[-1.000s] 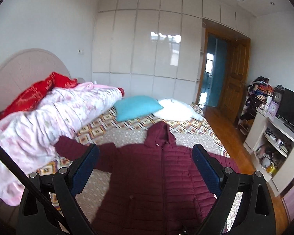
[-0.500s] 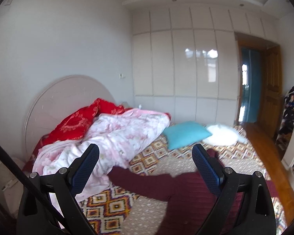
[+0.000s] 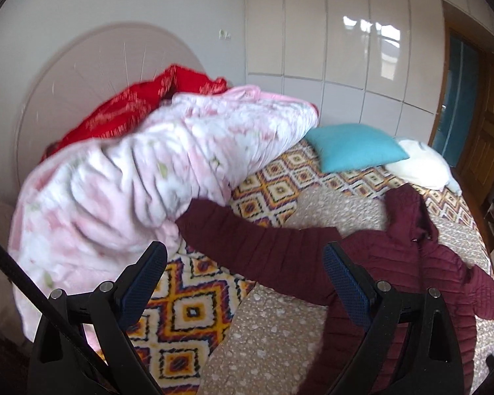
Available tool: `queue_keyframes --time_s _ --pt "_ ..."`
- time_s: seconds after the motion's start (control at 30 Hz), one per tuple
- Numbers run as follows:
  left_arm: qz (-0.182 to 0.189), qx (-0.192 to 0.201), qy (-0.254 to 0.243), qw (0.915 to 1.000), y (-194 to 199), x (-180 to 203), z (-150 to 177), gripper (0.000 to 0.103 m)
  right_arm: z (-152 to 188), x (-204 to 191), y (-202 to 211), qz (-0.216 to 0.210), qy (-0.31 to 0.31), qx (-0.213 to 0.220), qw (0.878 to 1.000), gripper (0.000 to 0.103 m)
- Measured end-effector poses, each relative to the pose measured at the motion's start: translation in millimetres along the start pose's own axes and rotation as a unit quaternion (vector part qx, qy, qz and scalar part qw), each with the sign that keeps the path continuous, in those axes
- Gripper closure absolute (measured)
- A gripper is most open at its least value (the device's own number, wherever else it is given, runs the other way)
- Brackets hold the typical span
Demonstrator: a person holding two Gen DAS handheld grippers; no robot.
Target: Fold large clothes
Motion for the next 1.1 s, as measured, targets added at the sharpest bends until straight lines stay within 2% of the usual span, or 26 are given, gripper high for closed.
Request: queue_keyframes --time_s 0.1,0.17,0.27,0.37,0.43,0.57,0.77,0.8,0.83,0.87,0.93,1.1 --pt "0.001 -0.034 0.035 0.9988 -60 -17 24 0.009 22 -14 -26 -0.019 0.004 -0.013 1.0 0.004" --pt "-0.007 -0.056 0.049 0.9972 -100 -29 38 0.017 38 -19 -43 -0.024 0.008 -0.018 1.0 0.004" --pt "-0.02 -0.086 0.062 0.9942 -158 -46 58 0.024 55 -23 -65 -0.032 0.003 -0.027 0.999 0.004" --pt "-0.019 -0.117 0.087 0.9891 -209 -58 81 0.024 69 -24 -85 -0.037 -0.006 -0.038 0.999 0.004" --pt "-0.008 -0.143 0.118 0.9826 -242 -62 99 0.024 77 -24 -96 -0.039 -0.011 -0.042 0.998 0.004" --pt "-0.001 -0.174 0.159 0.9718 -289 -65 126 0.024 85 -23 -106 -0.045 -0.017 -0.048 0.998 0.004" --pt "-0.001 -0.181 0.172 0.9682 -327 -60 135 0.026 92 -18 -117 -0.049 -0.037 -0.058 0.996 0.004" --pt "-0.005 -0.179 0.174 0.9684 -331 -58 133 0.028 93 -18 -119 -0.049 -0.038 -0.061 0.996 0.004" --pt "-0.01 -0.177 0.174 0.9686 -334 -58 132 0.036 94 -18 -120 -0.047 -0.037 -0.062 0.996 0.004" --pt "-0.016 -0.176 0.174 0.9688 -336 -57 131 0.047 95 -19 -121 -0.045 -0.034 -0.064 0.996 0.004" --pt "-0.024 -0.178 0.173 0.9685 -340 -56 130 0.062 96 -20 -123 -0.041 -0.028 -0.064 0.997 0.004" --pt "-0.045 -0.171 0.14 0.9742 -336 -49 123 0.081 97 -19 -125 -0.046 -0.032 -0.066 0.996 0.003"
Point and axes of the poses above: each gripper's, at about its wrist camera, not at the fingertips, and y roughly against the way its jaws point, x to its right, z to its underside, the point moved 10 cm from there along -y, roughly the way its jaws point, and after that the axes turned 6 degrees about x, right-handed, at the moved point
